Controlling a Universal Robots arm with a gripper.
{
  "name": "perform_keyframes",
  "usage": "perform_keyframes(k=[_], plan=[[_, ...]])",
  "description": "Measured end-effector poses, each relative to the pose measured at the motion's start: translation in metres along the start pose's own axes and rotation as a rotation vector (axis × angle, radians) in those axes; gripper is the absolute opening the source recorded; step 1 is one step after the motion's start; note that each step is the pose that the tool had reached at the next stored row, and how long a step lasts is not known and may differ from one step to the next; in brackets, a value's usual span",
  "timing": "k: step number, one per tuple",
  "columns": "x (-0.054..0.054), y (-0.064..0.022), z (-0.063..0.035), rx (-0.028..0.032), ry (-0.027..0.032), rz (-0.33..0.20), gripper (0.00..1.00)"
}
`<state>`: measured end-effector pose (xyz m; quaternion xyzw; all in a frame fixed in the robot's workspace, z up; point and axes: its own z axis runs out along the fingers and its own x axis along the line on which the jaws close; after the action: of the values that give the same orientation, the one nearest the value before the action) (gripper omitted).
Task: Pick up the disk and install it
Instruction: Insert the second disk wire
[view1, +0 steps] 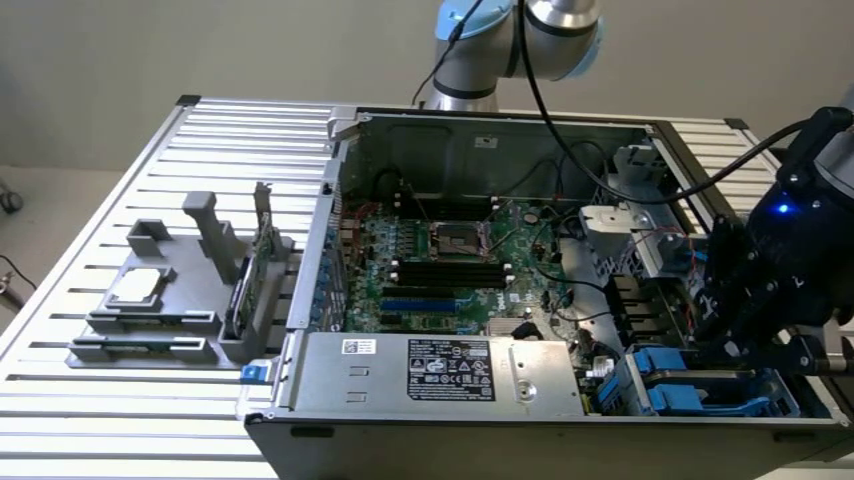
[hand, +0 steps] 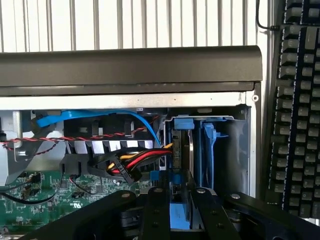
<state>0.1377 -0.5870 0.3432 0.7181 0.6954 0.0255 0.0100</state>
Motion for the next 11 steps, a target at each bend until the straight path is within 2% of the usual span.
perform_keyframes(k=[3, 11], plan=[[0.0, -0.0049, -0.0026, 0.0001, 0.0004, 0.0, 0.24], [-0.001, -0.0297, -0.0052, 0.0002, 0.0002, -0.002, 0.24]])
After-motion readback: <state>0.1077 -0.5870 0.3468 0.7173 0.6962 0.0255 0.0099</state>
